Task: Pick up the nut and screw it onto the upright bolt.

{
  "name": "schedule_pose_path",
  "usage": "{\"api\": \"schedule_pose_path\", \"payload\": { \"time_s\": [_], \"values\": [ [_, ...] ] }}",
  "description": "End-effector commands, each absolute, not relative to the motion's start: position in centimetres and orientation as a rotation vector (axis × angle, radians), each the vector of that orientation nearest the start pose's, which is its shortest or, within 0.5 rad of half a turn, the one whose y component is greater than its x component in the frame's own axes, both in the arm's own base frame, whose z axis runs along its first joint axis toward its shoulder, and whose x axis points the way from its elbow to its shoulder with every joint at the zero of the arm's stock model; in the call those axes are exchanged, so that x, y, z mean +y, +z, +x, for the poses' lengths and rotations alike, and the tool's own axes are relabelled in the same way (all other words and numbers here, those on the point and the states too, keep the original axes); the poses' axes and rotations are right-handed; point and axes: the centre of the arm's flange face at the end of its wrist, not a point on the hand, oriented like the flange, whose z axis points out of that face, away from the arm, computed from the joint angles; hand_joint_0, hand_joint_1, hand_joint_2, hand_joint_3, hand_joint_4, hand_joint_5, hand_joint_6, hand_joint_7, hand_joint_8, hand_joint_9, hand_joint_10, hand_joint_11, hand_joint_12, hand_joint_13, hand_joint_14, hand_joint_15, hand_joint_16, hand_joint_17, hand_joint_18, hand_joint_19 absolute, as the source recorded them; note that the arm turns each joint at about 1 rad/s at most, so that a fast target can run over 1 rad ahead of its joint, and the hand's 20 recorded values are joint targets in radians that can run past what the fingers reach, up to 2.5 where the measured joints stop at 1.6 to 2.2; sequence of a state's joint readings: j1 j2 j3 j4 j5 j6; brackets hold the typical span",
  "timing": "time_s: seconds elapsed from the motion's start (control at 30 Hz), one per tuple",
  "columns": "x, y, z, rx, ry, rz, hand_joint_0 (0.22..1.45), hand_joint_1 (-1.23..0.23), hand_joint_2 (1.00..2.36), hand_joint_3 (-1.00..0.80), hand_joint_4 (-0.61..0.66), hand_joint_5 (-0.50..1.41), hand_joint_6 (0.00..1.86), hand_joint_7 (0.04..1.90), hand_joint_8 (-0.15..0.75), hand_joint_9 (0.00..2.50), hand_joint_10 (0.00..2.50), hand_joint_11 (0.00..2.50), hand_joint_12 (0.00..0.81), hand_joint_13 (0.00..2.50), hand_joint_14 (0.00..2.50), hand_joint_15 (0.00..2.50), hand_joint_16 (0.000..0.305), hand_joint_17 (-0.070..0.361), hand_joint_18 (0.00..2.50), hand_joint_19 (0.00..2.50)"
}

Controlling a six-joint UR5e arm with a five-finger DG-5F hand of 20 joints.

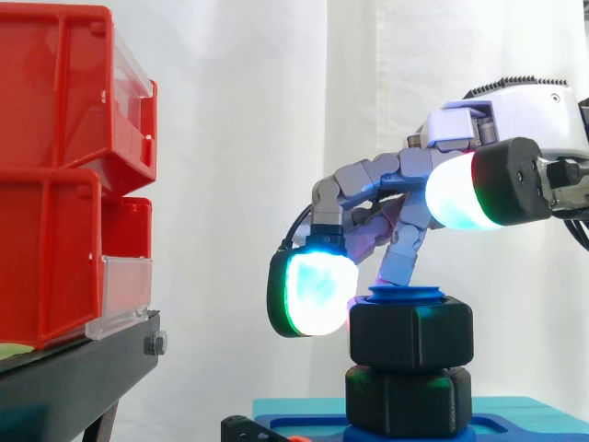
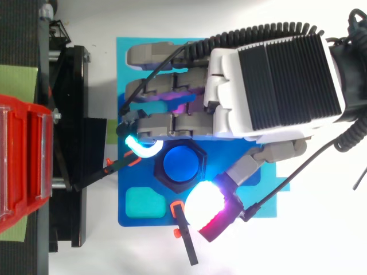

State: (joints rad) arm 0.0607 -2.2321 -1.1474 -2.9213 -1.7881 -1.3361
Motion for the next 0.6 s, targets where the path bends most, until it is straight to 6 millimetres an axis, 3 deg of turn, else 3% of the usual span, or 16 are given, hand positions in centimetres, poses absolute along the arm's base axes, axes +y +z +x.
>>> {"api": "schedule_pose_path", "payload": {
  "time_s": [0.0,0.17,0.57],
  "values": [
    [-6.92,30.41,74.25,1.603,0.405,-0.034,0.49,-0.22,1.00,-0.50,-0.03,0.05,0.64,1.09,0.182,1.21,0.00,0.00,0.204,0.65,0.00,0.00,0.018,0.041,0.30,0.00],
    [-7.20,30.42,74.22,1.602,0.406,-0.035,0.50,-0.24,1.00,-0.50,-0.08,0.06,0.68,1.01,0.156,1.37,0.00,0.00,0.115,0.83,0.00,0.00,0.005,0.012,0.54,0.00],
    [-7.87,30.44,74.16,1.600,0.400,-0.029,0.51,-0.25,1.00,-0.50,-0.05,0.05,0.68,1.01,0.167,1.60,0.00,0.12,0.102,0.97,0.00,0.00,0.003,0.006,0.65,0.00]
  ]
}}
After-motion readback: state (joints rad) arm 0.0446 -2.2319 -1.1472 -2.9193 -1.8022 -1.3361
